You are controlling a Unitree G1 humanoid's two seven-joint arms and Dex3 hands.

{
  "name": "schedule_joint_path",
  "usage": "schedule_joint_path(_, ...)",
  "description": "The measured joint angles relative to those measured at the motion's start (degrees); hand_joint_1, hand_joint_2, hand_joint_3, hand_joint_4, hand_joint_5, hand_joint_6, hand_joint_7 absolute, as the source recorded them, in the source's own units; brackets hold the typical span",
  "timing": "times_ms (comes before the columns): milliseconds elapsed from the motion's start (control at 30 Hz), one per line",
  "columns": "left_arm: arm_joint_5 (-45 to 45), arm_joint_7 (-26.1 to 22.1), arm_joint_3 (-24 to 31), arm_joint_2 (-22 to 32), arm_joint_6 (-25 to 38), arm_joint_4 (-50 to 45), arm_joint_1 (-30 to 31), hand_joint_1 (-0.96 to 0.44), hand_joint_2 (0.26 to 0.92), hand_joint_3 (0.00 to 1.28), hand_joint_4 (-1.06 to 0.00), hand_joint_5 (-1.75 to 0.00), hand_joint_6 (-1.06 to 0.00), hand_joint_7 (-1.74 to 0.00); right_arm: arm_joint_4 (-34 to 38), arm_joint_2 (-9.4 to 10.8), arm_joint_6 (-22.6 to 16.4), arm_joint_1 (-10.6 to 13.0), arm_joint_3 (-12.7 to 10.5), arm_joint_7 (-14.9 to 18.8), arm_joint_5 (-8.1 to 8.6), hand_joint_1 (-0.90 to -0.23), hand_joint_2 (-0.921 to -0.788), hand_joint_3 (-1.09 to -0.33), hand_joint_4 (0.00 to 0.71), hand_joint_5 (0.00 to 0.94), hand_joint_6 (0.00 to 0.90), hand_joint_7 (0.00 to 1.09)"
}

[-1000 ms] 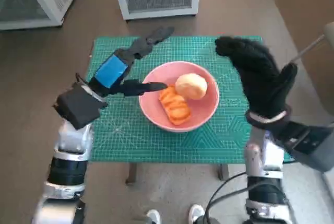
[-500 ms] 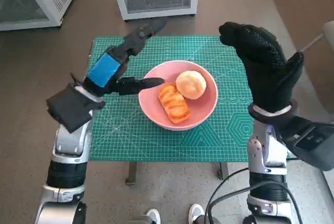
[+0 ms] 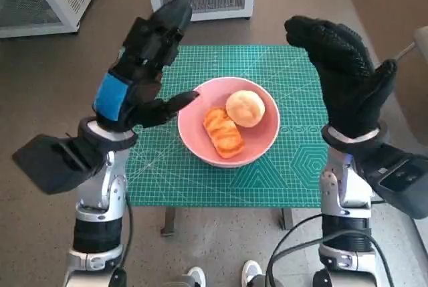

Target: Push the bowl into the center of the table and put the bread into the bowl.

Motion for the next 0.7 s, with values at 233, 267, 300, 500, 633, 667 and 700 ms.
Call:
schedule_joint_path(233, 0.8, -0.9, 0.5, -1.2, -8.6, 2.9, 0.2, -0.57, 0.921, 0.4, -0.14, -0.02, 0.0, -0.59, 0.4, -0.1, 0.0, -1.8, 0.4, -1.0, -0.66, -0.47, -0.921, -0.446, 0.329, 0.0, 0.114, 0.6)
schedule_joint_path(267, 1.0, -0.9, 0.6, -1.2, -9.5, 3.3, 0.2, -0.58, 0.921, 0.41, -0.14, -0.02, 0.0, -0.58, 0.6, -0.1, 0.0, -2.0, 0.4, -1.0, -0.95, -0.469, -0.921, -0.446, 0.329, 0.0, 0.114, 0.6)
schedule_joint_path(300, 1.3, -0.9, 0.6, -1.2, -10.3, 3.6, 0.2, -0.58, 0.921, 0.41, -0.14, -0.02, 0.0, -0.57, 0.7, -0.1, 0.0, -2.2, 0.5, -1.0, -1.08, -0.468, -0.921, -0.446, 0.328, 0.0, 0.117, 0.6)
schedule_joint_path(500, 2.4, -0.9, 0.6, -1.3, -13.4, 5.1, 0.2, -0.61, 0.921, 0.43, -0.14, -0.02, 0.0, -0.51, 1.5, -0.1, 0.0, -2.8, 0.7, -1.4, -1.92, -0.466, -0.921, -0.447, 0.325, 0.0, 0.119, 0.6)
schedule_joint_path(633, 3.0, -0.8, 0.4, -1.3, -14.7, 5.7, 0.2, -0.6, 0.921, 0.43, -0.14, -0.01, 0.0, -0.49, 1.8, -0.1, 0.0, -2.8, 0.8, -1.5, -2.06, -0.462, -0.921, -0.449, 0.321, 0.0, 0.115, 0.6)
schedule_joint_path(667, 3.3, -0.8, 0.4, -1.3, -14.9, 5.8, 0.2, -0.6, 0.921, 0.43, -0.14, -0.01, 0.0, -0.49, 1.8, -0.1, 0.0, -2.8, 0.8, -1.5, -2.08, -0.462, -0.921, -0.449, 0.321, 0.0, 0.114, 0.6)
schedule_joint_path(700, 3.6, -0.7, 0.3, -1.2, -15.1, 5.9, 0.2, -0.6, 0.921, 0.43, -0.13, -0.01, 0.0, -0.48, 1.8, -0.1, 0.0, -2.8, 0.8, -1.5, -2.1, -0.461, -0.921, -0.45, 0.321, 0.0, 0.113, 0.6)
